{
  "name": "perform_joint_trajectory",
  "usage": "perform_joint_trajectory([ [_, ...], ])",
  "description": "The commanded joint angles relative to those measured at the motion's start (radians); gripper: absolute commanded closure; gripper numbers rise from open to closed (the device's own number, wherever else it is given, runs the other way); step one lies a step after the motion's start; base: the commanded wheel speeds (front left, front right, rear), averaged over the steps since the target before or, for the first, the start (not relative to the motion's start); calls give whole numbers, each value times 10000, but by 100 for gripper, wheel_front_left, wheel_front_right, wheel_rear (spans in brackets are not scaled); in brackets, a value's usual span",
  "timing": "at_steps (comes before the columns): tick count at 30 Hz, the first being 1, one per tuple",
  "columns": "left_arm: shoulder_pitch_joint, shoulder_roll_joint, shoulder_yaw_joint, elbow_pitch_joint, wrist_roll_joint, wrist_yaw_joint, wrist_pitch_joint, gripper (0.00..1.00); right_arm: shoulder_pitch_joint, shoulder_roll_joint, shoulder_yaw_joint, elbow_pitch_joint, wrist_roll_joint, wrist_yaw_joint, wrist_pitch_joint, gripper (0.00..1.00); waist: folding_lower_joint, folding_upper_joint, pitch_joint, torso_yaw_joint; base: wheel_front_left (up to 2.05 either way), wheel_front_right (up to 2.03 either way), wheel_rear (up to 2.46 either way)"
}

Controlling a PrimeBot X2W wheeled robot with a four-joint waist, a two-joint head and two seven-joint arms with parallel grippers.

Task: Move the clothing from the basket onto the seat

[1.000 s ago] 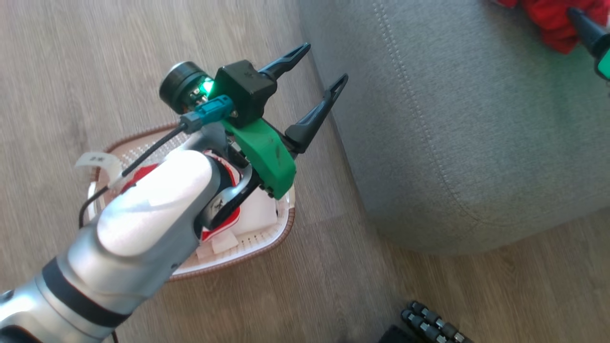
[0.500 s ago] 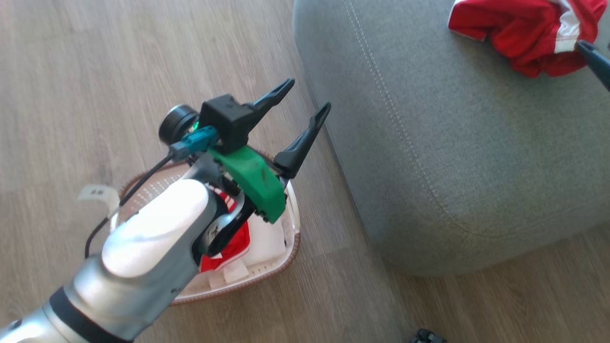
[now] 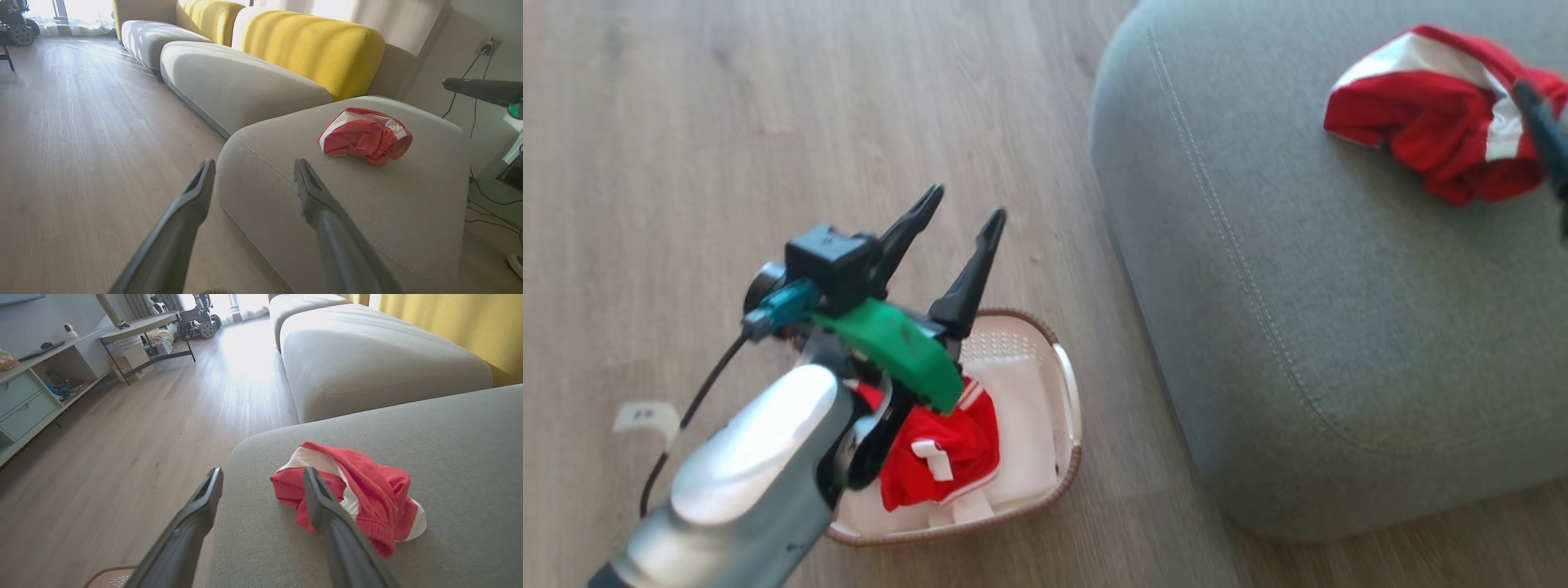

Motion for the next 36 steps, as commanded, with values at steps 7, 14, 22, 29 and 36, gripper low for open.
perform_joint_trajectory([
  [7, 829, 758, 1119, -329, -286, 809, -571, 0, 1726, 767, -1130, -918, -1331, 73, -1188, 0, 0, -1, -886, 736, 0, 0, 0],
  [14, 1632, 1168, 1628, -643, -374, 1250, -788, 0, 2934, 1792, -1912, -1918, -2436, 73, -1468, 0, 0, -1, -1201, 1009, 0, 0, 0],
  [22, 2534, 1408, 2004, -926, -202, 1685, -914, 0, 4334, 2893, -2593, -2768, -3793, 73, -1878, 0, 0, -1, -1577, 1401, 0, 0, 0],
  [29, 3274, 1392, 2376, -1151, -96, 1959, -953, 0, 5298, 3846, -2851, -3339, -4533, 73, -2301, 0, 0, -1, -1818, 1750, 0, 0, 0],
  [36, 4026, 1418, 3026, -1544, 187, 2263, -964, 0, 5982, 4379, -2679, -3691, -4955, 73, -2485, 0, 0, -1, -1942, 2043, 0, 0, 0],
])
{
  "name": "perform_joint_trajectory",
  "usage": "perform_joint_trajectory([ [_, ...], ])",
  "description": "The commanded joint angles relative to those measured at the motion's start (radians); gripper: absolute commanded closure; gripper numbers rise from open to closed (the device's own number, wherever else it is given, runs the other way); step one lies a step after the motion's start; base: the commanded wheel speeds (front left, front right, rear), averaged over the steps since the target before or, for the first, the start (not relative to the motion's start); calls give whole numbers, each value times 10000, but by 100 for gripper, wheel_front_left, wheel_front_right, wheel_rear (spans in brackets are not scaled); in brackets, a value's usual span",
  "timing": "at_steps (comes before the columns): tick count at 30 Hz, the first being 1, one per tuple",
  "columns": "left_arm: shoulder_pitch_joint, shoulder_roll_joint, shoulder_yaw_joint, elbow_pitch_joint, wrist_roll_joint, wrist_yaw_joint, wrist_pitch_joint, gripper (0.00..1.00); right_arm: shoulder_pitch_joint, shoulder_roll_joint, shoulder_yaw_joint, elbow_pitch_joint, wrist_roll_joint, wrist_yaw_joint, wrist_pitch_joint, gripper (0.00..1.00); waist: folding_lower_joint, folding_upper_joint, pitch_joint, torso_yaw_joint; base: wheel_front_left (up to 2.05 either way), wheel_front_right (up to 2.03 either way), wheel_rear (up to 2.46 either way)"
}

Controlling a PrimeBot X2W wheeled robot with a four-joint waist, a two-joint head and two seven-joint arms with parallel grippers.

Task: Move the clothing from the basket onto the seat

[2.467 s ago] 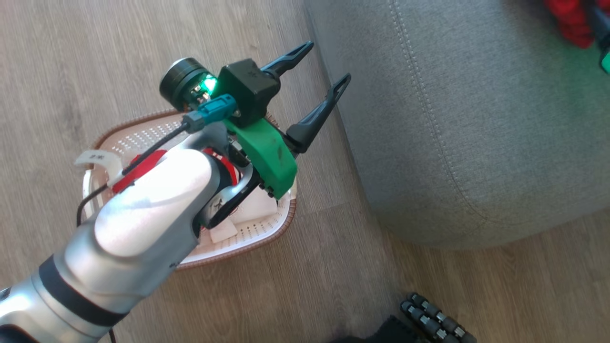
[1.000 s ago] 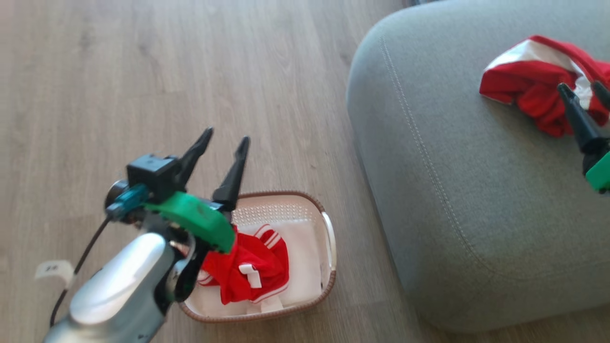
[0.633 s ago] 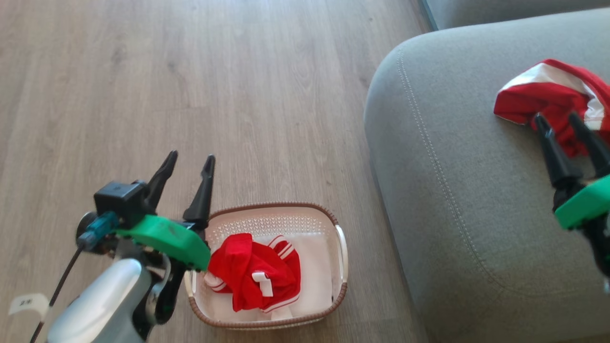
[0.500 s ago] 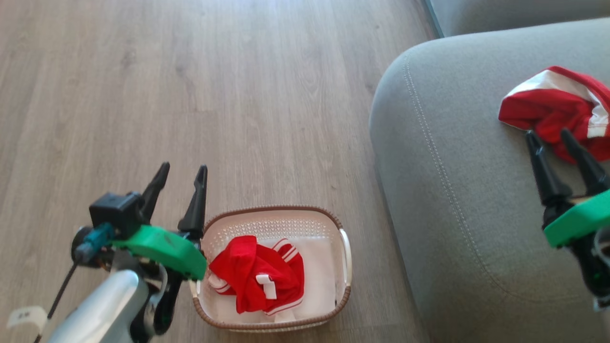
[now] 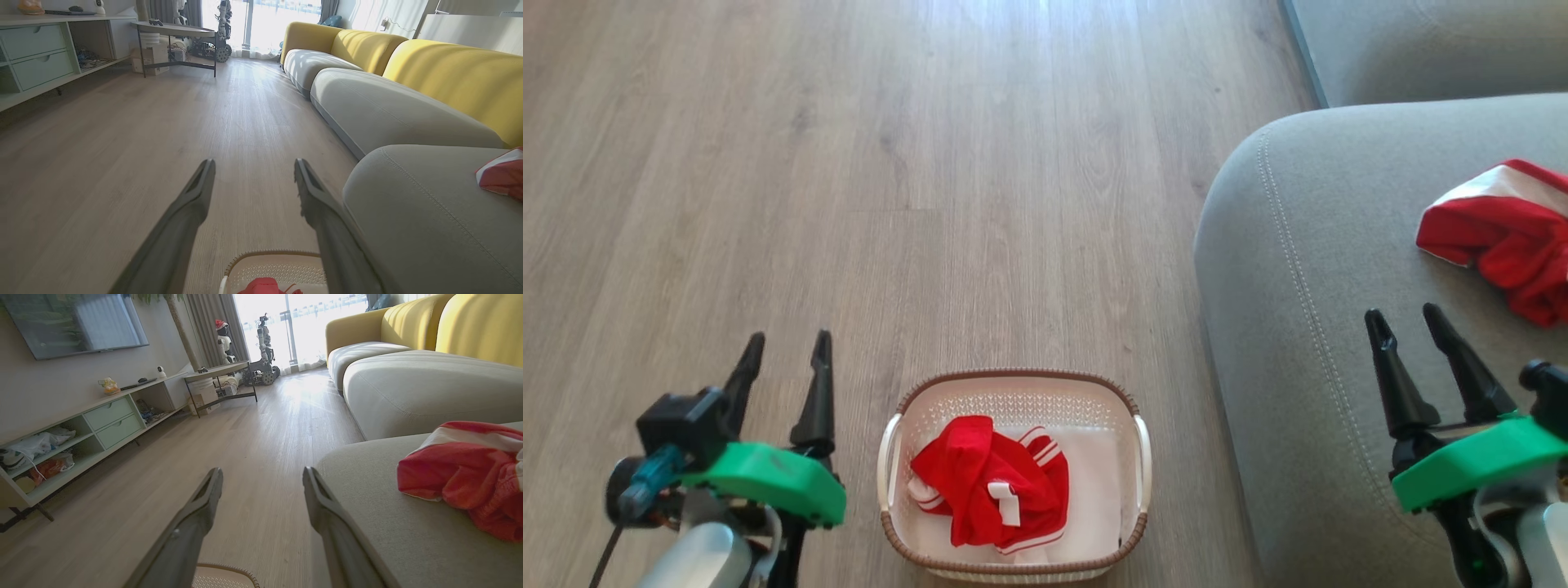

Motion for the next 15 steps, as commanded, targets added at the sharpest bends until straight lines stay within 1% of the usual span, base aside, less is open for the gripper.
perform_joint_trajectory([
  [1, -264, 336, 658, -408, 172, 80, -123, 0, -65, -80, 145, -437, -124, 73, -183, 0, 1, -1, -40, 55, 0, 0, 0],
  [6, 367, 194, 1219, -766, 610, 142, -124, 0, 222, 92, 230, -573, -390, 73, -333, 0, 1, -1, -115, 131, 0, 0, 0],
  [11, 900, 58, 1717, -957, 1126, -180, -125, 0, 426, 340, 230, -697, -568, 73, -470, 0, 1, -1, -148, 119, 0, 0, 0],
  [15, 1244, -101, 2056, -1019, 1403, -322, -125, 0, 508, 455, 301, -745, -731, 73, -478, 0, 1, -1, -153, 46, 0, 0, 0],
])
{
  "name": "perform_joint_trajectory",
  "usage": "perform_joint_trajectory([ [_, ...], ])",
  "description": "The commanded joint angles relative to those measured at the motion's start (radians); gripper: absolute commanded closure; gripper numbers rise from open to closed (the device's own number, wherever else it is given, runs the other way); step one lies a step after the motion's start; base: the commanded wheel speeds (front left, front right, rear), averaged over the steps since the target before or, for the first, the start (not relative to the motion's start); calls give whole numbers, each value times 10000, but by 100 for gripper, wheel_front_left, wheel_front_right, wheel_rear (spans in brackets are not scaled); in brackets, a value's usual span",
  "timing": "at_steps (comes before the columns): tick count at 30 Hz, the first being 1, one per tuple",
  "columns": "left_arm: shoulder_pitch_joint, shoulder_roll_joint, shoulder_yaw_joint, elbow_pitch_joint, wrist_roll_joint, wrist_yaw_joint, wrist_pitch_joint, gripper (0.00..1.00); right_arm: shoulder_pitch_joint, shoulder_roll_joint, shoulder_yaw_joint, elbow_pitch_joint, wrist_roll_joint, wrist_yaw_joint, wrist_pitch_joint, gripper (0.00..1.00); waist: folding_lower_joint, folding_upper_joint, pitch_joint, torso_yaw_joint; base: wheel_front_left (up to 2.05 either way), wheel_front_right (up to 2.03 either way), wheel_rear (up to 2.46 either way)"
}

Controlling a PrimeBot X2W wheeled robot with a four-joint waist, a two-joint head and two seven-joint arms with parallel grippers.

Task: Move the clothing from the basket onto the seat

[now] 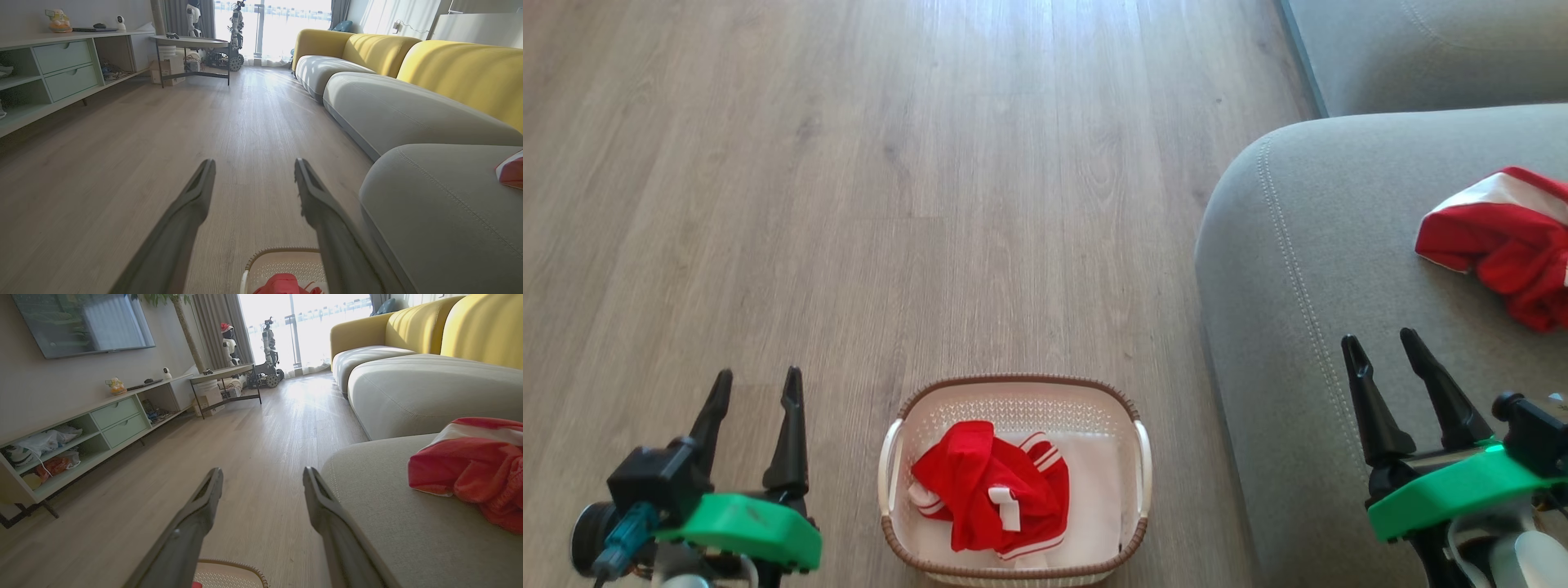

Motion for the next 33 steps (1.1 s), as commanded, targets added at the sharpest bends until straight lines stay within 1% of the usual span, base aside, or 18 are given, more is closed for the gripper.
perform_joint_trajectory([
  [1, -334, 118, 601, -317, 146, -65, -123, 0, -107, -96, 183, -400, -112, 73, -93, 0, 1, -1, 3, -44, 0, 0, 0],
  [8, -113, -134, 949, -319, 442, -283, -123, 0, -135, -21, 212, -459, -262, 73, -70, 0, 1, -1, 87, -133, 0, 0, 0],
  [18, -79, -422, 1176, -175, 677, -550, -124, 0, -154, -16, 200, -550, -291, 73, -20, 0, 1, -1, 132, -111, 0, 0, 0],
  [28, -58, -592, 1302, -79, 804, -719, -124, 0, -172, -8, 263, -606, -275, 73, 45, 0, 1, -1, 199, -144, 0, 0, 0],
  [33, -173, -655, 1331, -88, 871, -765, -124, 0, -284, -16, 299, -676, -280, 73, 37, 0, 1, -1, 492, -285, 0, 0, 0],
])
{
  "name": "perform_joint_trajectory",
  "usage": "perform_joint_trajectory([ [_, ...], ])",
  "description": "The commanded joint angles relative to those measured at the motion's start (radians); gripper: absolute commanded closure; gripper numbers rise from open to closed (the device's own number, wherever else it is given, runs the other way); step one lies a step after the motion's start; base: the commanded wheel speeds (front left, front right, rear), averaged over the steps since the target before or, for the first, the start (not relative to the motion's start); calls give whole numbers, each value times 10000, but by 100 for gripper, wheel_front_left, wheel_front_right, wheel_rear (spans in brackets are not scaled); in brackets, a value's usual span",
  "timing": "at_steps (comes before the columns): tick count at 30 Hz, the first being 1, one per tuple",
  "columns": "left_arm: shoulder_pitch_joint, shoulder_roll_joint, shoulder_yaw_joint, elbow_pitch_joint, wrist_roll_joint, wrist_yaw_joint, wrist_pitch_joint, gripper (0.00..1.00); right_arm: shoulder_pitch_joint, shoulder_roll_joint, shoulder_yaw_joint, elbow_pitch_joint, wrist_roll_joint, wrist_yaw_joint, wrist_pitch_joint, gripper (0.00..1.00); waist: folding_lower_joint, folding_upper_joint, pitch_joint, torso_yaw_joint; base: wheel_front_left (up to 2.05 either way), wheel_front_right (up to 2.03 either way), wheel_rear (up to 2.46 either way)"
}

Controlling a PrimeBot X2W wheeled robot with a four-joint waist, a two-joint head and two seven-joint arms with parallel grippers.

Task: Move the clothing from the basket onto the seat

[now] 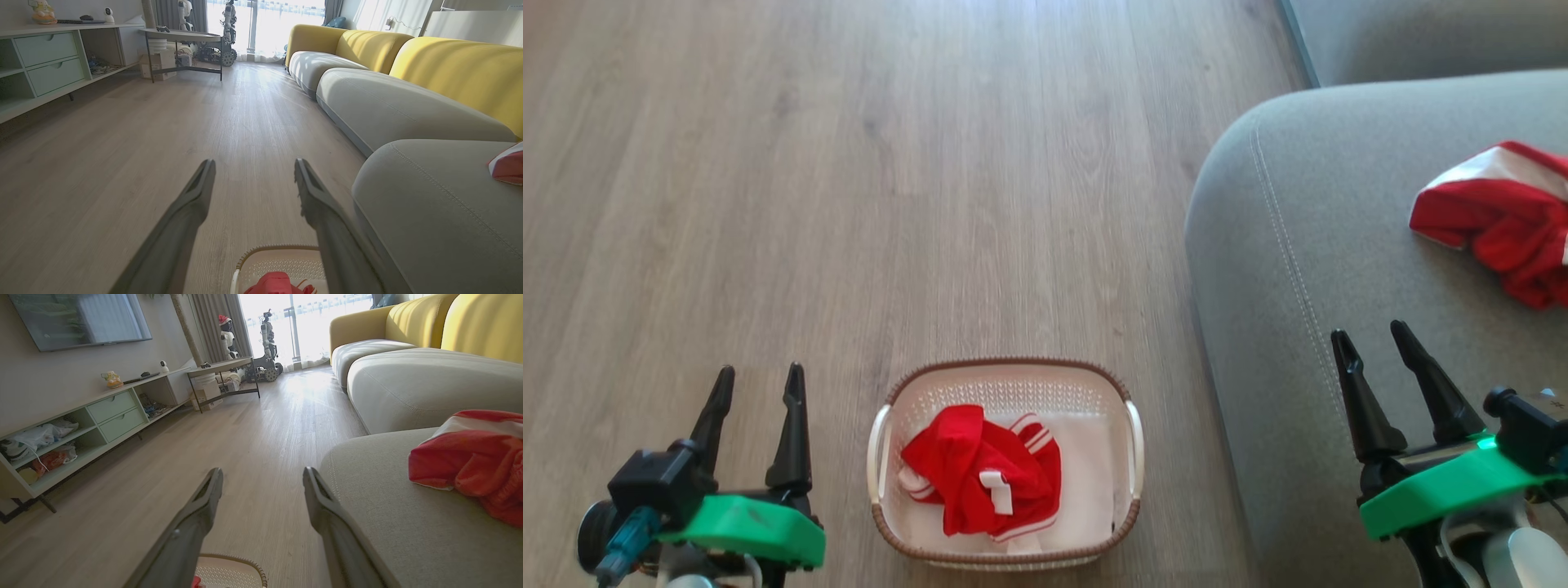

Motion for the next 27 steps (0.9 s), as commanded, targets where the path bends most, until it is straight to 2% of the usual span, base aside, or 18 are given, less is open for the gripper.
perform_joint_trajectory([
  [1, -487, 128, 452, -273, 117, -21, -124, 0, -299, -65, 166, -387, -74, 73, -43, 0, 0, 0, 178, -92, 0, 0, 0],
  [13, -1615, -44, 235, 129, 242, -398, -124, 0, -1134, -34, 324, -422, -164, 73, -190, 0, 0, 0, 1654, -616, 0, 0, 0],
  [20, -2624, -32, -156, 867, 322, -968, 41, 0, -1608, 23, 308, -410, -209, 73, -421, 0, 0, 0, 2733, -981, 0, 0, 0],
  [27, -3692, -122, -538, 2208, 281, -1628, 303, 0, -2030, 115, 316, -416, -235, 73, -609, 0, 0, 0, 3669, -1238, 0, 0, 0],
])
